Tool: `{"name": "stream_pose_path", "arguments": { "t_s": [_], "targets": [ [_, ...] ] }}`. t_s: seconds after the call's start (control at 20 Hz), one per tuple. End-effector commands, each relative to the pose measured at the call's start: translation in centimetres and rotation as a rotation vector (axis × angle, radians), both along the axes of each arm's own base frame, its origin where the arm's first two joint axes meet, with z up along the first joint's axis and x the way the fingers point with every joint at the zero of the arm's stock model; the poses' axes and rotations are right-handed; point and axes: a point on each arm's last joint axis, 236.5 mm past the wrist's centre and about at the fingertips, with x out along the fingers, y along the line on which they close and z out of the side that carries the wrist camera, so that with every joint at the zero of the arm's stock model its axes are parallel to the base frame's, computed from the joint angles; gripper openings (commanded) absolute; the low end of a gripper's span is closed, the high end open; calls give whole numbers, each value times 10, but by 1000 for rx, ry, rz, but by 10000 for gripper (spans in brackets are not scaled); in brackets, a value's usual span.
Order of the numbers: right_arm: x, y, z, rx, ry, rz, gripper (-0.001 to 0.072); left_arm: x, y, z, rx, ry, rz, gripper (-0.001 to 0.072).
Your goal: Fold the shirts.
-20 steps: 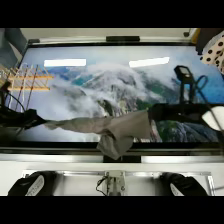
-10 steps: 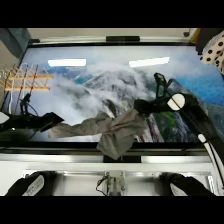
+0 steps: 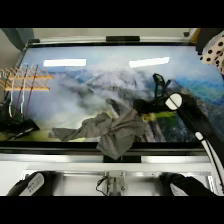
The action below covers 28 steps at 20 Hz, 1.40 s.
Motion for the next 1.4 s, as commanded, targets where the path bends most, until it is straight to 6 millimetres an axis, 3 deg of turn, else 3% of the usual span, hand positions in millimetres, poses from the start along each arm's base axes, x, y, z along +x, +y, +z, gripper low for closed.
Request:
{"name": "stream_pose_path", "arguments": {
  "t_s": [0.0, 0.1, 0.25, 0.35, 0.7, 0.8, 0.85, 0.9, 1.0, 1.1, 1.2, 1.3, 1.35],
  "targets": [
    [-3, 0, -2, -3, 12, 8, 59, -42, -16, -48, -101, 137, 44, 570],
    [-5, 0, -3, -6, 19, 14, 59, -40, -22, -62, -118, 111, 60, 571],
    [-5, 0, -3, -6, 19, 16, 59, -24, -25, -66, -141, 52, 89, 568],
    [-5, 0, -3, -7, 19, 18, 59, -15, -22, -70, -142, 29, 110, 523],
    [-6, 1, -3, -10, 19, 25, 59, 9, -31, -87, -197, 0, 171, 520],
    [-8, 0, -4, -12, 28, 30, 59, 8, -40, -95, -202, 24, 141, 316],
    [-9, 0, -4, -13, 32, 31, 59, 8, -43, -97, -204, 31, 133, 139],
    [-10, 1, -5, -13, 35, 33, 59, 8, -43, -97, -204, 32, 133, 30],
    [-13, 0, -6, -16, 48, 40, 59, 11, -41, -92, -203, 23, 131, 29],
    [-17, 1, -7, -20, 60, 54, 59, 16, -42, -76, -210, 3, 82, 29],
    [-19, 1, -1, -19, 44, 68, 59, 28, -43, -45, -210, -57, 19, 29],
    [-15, 2, 24, -14, -35, 92, 59, 62, -49, 18, -231, -237, -20, 28],
    [-9, 4, 49, -9, -108, 110, 59, 83, -60, 68, -277, -371, -31, 28]
  ]
}}
